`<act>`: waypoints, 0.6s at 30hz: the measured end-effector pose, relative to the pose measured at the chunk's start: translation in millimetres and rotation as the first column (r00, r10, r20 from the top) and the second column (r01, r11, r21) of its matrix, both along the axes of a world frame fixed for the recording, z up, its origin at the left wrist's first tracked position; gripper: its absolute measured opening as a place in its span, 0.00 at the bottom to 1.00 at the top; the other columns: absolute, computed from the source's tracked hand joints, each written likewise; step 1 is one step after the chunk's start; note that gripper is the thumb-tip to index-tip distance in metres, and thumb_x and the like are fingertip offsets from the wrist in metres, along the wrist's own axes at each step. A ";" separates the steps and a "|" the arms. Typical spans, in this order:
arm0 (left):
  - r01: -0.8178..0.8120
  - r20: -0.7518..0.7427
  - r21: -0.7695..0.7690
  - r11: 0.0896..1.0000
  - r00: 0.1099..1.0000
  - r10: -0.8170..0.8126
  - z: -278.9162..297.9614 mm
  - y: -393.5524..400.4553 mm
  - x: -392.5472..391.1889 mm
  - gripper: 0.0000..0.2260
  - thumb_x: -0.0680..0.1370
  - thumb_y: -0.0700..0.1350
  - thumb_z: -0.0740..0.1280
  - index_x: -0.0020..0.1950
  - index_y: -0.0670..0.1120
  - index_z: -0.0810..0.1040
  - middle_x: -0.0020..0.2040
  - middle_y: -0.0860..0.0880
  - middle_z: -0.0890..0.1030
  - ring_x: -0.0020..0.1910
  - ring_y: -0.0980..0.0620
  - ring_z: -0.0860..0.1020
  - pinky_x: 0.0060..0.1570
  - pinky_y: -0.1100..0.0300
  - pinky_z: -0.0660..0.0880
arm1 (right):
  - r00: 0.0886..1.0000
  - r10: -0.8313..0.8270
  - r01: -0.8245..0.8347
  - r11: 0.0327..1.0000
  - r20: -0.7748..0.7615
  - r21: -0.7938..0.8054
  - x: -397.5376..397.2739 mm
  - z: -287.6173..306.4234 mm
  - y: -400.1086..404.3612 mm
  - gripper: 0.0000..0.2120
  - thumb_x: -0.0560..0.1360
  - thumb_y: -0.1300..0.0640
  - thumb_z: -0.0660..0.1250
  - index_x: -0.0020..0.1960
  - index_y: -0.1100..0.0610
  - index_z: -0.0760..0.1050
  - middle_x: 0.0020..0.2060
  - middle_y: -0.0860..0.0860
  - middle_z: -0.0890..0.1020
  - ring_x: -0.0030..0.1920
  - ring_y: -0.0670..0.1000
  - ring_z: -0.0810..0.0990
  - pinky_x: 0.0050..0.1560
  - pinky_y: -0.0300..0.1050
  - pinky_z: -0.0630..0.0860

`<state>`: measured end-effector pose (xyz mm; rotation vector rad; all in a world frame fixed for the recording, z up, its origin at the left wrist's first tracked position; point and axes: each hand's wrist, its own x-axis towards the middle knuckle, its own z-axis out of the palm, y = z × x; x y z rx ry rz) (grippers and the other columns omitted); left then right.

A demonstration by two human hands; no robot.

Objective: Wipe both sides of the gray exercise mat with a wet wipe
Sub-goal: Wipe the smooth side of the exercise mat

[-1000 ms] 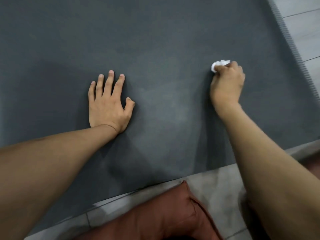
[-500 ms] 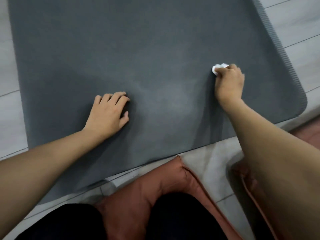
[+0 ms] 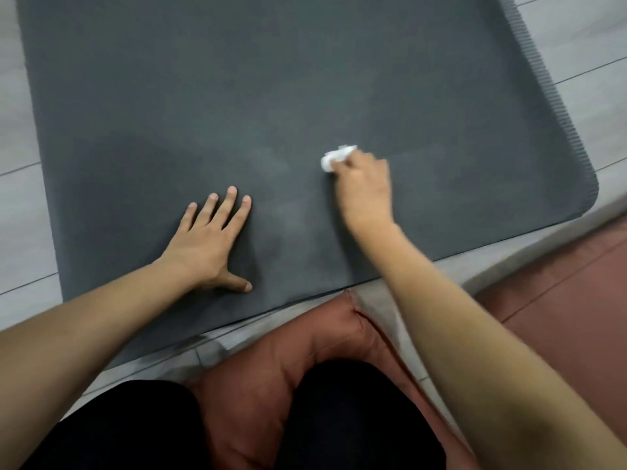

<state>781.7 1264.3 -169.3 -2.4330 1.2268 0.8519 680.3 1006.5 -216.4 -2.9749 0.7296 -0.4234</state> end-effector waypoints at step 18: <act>-0.065 0.012 0.024 0.998 0.998 0.064 13.1 -11.7 -11.2 0.70 0.60 0.74 0.76 0.79 0.54 0.27 0.81 0.49 0.29 0.82 0.43 0.37 0.80 0.41 0.42 | 0.987 0.067 -0.058 0.996 -0.144 0.067 -40.4 22.8 22.2 0.11 0.69 0.58 0.61 0.47 0.49 0.79 0.47 0.50 0.81 0.47 0.57 0.79 0.39 0.47 0.66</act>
